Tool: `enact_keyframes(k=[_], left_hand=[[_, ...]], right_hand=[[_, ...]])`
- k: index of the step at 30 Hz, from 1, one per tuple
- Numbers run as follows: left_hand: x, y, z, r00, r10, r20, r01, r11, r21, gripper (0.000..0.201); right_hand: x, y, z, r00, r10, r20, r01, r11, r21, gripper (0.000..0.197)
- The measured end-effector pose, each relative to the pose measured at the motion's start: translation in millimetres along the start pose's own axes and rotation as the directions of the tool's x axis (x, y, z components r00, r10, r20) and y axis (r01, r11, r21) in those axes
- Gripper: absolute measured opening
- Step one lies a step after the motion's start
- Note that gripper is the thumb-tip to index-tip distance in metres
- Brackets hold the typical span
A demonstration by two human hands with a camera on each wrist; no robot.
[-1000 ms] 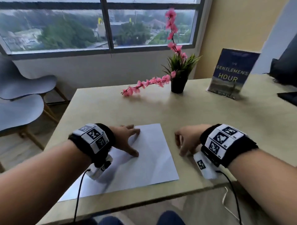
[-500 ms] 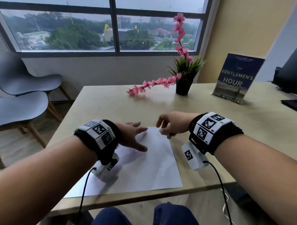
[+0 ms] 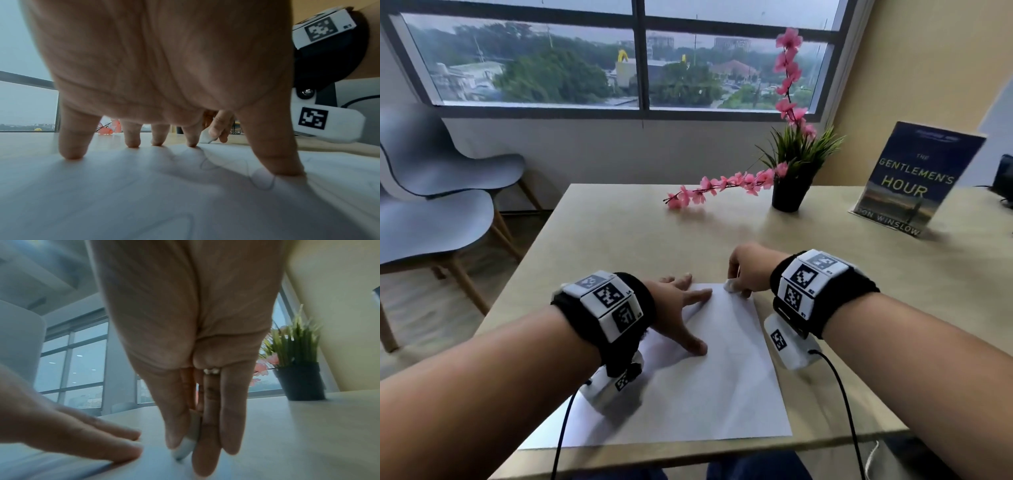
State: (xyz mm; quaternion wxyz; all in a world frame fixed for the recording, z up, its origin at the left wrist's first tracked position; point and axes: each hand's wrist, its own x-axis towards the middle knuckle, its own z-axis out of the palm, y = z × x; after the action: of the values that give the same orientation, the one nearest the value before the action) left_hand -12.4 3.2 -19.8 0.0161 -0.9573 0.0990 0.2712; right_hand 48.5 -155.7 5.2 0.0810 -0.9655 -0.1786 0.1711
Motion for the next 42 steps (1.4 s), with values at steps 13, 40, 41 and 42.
enact_keyframes(k=[13, 40, 41, 42], left_hand=[[0, 0, 0, 1.0, 0.004, 0.006, -0.004, 1.0, 0.005, 0.106], [-3, 9, -4, 0.998, -0.048, -0.04, 0.048, 0.999, 0.001, 0.106], [-4, 9, -5, 0.998, -0.051, -0.037, 0.051, 0.999, 0.0, 0.106], [-3, 9, -5, 0.998, -0.05, -0.035, 0.05, 0.999, -0.001, 0.106]], right_hand=[[-4, -17, 4, 0.999, -0.015, 0.039, 0.019, 0.996, -0.09, 0.017], [-3, -12, -4, 0.996, 0.08, 0.04, -0.078, 0.996, -0.029, 0.024], [-4, -13, -2, 0.997, 0.07, 0.031, -0.068, 0.997, -0.045, 0.025], [-5, -16, -1, 0.998, 0.053, 0.03, -0.051, 0.996, -0.074, 0.025]])
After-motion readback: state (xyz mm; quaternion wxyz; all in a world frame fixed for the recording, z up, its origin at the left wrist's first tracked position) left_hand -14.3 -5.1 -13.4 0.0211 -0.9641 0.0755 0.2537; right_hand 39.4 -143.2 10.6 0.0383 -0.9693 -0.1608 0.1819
